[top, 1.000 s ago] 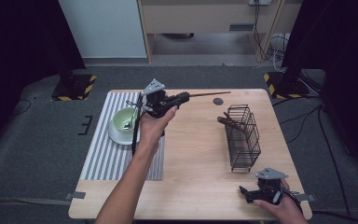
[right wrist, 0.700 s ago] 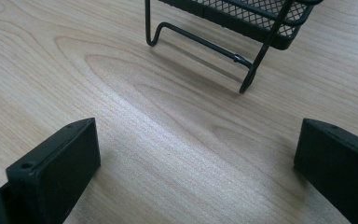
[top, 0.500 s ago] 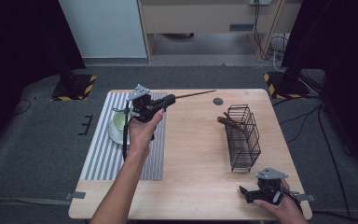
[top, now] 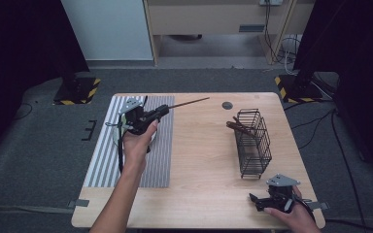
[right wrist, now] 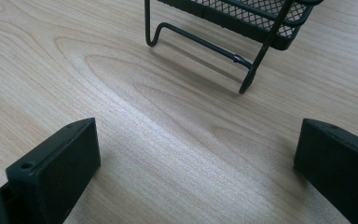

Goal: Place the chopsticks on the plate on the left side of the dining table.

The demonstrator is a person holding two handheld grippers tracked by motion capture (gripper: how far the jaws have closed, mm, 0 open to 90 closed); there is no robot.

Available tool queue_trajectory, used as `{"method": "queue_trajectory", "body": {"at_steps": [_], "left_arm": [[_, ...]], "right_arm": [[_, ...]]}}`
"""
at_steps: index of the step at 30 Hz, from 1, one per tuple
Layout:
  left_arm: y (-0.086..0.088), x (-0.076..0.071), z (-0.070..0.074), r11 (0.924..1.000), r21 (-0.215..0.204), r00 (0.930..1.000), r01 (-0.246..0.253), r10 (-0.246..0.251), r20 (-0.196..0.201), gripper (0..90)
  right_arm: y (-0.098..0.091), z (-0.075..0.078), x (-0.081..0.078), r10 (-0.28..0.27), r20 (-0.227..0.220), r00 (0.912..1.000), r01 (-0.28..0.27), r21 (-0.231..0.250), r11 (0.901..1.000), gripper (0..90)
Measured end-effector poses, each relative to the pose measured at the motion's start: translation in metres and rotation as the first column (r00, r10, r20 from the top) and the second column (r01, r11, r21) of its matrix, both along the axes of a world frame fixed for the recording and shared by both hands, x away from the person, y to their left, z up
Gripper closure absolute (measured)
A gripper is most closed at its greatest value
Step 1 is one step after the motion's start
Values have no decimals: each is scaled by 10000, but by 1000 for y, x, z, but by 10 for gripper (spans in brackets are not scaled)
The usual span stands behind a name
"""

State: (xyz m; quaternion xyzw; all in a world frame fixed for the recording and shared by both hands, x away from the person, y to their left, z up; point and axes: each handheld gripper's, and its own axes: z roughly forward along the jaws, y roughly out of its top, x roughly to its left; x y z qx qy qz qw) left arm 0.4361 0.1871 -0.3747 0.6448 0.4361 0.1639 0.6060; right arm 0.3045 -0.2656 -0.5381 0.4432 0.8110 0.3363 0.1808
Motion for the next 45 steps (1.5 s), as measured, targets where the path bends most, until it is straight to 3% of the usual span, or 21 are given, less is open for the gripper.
{"method": "queue_trajectory", "body": {"at_steps": [22,45], "left_arm": [[38,-13,-27,9966,85,9963,-814,816,-271,834],[57,-21,-47,9913,103,9900,-1311,1314,-518,834]], "right_arm": [[0,0,0,-27,-4,10000,27,21,10000,3],[0,0,0,-25,-22,10000,25,3,10000,4]]}}
